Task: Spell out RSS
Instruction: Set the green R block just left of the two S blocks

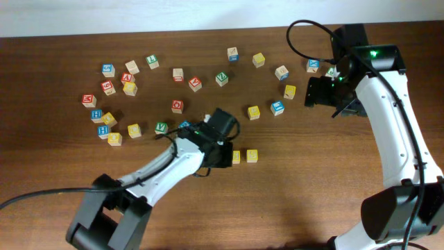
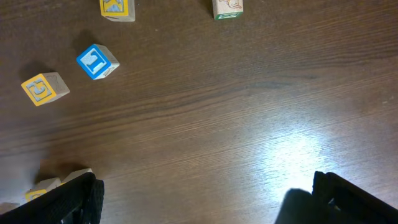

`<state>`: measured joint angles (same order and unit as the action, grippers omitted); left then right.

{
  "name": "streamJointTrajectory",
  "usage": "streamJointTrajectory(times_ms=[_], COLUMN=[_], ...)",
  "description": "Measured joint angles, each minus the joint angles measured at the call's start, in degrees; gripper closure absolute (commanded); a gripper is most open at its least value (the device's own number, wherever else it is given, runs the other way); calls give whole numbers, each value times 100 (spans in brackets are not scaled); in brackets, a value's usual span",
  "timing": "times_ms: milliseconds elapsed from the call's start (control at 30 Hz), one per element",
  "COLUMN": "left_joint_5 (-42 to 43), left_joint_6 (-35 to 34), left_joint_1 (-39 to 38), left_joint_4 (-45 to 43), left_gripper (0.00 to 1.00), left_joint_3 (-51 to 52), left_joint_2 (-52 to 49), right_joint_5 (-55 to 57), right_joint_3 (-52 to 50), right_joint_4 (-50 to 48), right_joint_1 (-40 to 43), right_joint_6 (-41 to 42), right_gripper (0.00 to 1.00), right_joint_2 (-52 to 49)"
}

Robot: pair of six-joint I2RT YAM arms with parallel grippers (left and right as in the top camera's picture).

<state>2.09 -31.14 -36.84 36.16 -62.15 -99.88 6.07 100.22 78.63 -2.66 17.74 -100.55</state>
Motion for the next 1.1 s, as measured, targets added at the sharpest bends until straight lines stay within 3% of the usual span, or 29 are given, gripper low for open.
streamJointTrajectory(times_ms=[367, 500, 933, 1033, 1067, 1100], left_joint_5=[-535, -529, -557, -579, -579, -581], left_joint_6=[-240, -280, -348, -348, -348, -365], left_joint_1=[-125, -125, -125, -96, -90, -85], left_joint_4=[-52, -179, -457, -498, -498, -498], left_gripper=[67, 72, 71, 68, 58, 58], left_joint_3=[0, -2, -2, -2, -2, -2], left_joint_2=[-481, -481, -483, -481, -483, -481], right_joint_5=[-2, -2, -2, -2, -2, -2], right_joint_3=[0, 0, 0, 0, 0, 0], right_joint_4=[-2, -2, -2, -2, -2, -2], right_joint_1=[0, 0, 0, 0, 0, 0], right_joint_6=[0, -2, 0, 0, -2, -2], right_gripper=[2, 2, 2, 2, 2, 2], right_joint_2=[0, 0, 0, 0, 0, 0])
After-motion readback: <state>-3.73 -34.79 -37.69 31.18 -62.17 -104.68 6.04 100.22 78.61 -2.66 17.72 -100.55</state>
